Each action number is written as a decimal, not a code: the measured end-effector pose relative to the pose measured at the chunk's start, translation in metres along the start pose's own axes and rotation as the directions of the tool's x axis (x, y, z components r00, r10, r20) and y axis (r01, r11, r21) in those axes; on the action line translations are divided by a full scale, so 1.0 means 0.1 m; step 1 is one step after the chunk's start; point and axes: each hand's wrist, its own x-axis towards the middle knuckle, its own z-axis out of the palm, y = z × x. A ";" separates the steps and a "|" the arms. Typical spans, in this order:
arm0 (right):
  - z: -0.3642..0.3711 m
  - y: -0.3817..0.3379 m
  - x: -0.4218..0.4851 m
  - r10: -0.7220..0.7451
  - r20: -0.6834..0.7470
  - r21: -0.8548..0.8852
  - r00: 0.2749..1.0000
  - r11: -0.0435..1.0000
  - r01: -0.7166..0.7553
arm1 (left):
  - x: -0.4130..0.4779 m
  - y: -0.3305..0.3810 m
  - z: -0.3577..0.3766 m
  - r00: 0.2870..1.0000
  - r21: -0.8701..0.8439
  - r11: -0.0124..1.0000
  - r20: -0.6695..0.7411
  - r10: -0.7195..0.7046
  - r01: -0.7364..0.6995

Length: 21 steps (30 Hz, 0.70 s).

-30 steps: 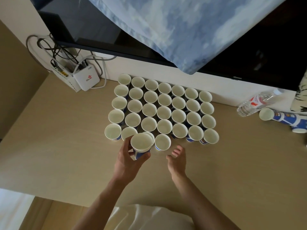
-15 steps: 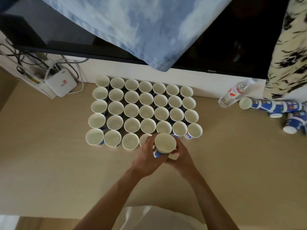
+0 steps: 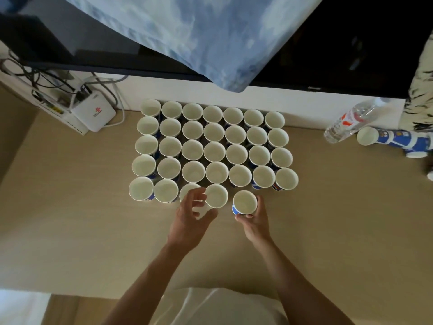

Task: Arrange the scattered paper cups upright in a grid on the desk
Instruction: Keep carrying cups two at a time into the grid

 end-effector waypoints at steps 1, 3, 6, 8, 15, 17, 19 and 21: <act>0.02 0.01 0.02 0.009 -0.010 -0.014 1.000 1.000 -0.009 | -0.01 -0.01 -0.01 1.000 -0.002 1.000 -0.003 -0.010 0.010; 0.05 0.02 0.05 0.011 -0.027 -0.031 1.000 0.999 -0.011 | -0.02 0.00 -0.02 1.000 -0.005 1.000 -0.008 -0.019 0.019; 0.08 0.06 0.09 -0.010 -0.043 -0.056 0.999 0.998 0.007 | -0.02 -0.02 -0.03 0.999 -0.003 1.000 -0.008 -0.031 0.031; 0.09 0.07 0.10 -0.014 -0.045 -0.059 0.999 0.998 0.011 | 0.00 -0.04 -0.04 0.999 0.003 0.999 -0.010 -0.046 0.046; 0.12 0.05 0.13 -0.012 -0.038 0.008 0.999 1.000 0.012 | 0.05 -0.02 -0.07 0.999 0.006 0.999 -0.019 -0.051 0.051; 0.12 0.04 0.13 -0.005 -0.034 0.014 0.999 1.000 0.006 | 0.04 0.00 -0.08 0.999 0.006 0.999 -0.020 -0.049 0.049; 0.12 0.06 0.13 0.019 -0.027 0.018 0.999 1.000 -0.019 | 0.04 0.01 -0.09 0.999 0.004 0.999 -0.015 -0.047 0.047; 0.07 0.10 0.10 0.038 -0.036 -0.014 0.999 0.999 -0.039 | 0.01 0.05 -0.10 0.999 -0.007 0.999 -0.001 -0.036 0.036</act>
